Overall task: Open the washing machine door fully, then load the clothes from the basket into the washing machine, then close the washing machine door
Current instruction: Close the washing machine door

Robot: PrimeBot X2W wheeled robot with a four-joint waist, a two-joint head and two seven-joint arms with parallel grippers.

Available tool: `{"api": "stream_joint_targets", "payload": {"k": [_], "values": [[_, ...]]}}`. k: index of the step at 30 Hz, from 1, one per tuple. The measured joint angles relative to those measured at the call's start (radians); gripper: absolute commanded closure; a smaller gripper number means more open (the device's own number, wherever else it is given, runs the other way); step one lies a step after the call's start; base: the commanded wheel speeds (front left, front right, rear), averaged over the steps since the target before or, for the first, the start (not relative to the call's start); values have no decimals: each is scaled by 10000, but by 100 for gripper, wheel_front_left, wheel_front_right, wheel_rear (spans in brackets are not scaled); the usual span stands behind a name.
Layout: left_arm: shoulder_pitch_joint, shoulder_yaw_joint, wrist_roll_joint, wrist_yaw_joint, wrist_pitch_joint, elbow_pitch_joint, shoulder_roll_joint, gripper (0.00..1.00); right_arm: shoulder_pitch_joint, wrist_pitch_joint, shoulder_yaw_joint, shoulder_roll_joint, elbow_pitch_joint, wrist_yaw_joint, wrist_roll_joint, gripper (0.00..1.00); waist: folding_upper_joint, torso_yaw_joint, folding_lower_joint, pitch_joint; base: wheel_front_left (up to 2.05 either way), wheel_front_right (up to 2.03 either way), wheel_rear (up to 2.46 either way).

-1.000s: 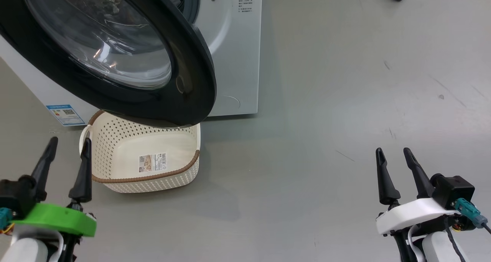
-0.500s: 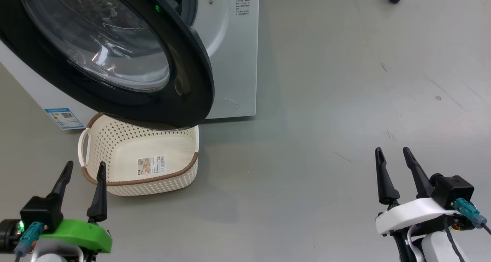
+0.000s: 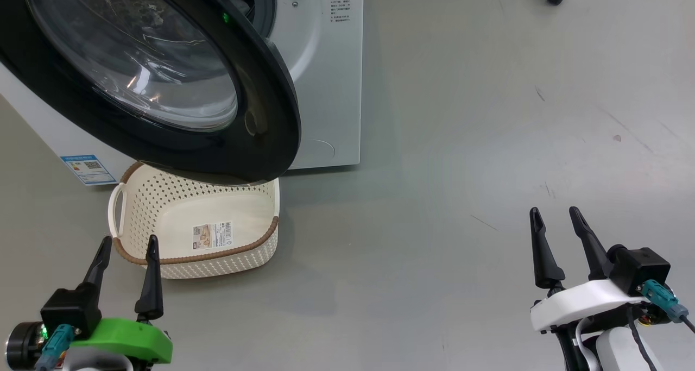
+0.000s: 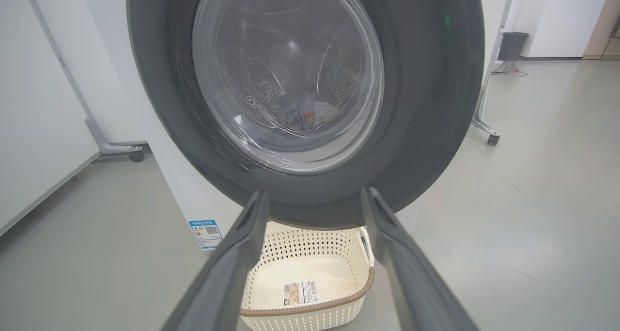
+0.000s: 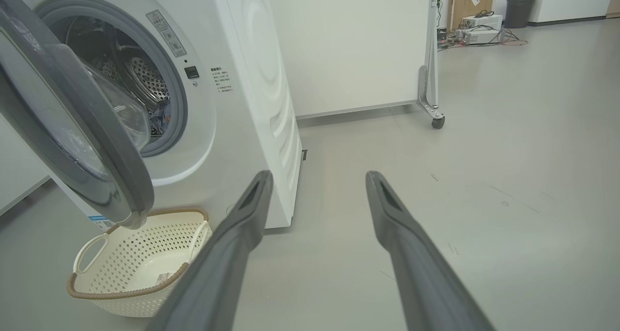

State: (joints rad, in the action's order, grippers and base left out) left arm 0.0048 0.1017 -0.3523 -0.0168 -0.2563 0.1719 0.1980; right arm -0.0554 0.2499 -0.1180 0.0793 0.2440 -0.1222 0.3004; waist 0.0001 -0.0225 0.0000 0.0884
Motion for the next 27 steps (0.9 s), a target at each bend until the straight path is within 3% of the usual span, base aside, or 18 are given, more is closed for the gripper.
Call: {"api": "stream_joint_targets", "payload": {"k": [27], "values": [[67,-734,267,-268,0,309,-717,0,13,0,-29,-4,-71,0,-104,0,0,17,0,-57,0,0,0]]}}
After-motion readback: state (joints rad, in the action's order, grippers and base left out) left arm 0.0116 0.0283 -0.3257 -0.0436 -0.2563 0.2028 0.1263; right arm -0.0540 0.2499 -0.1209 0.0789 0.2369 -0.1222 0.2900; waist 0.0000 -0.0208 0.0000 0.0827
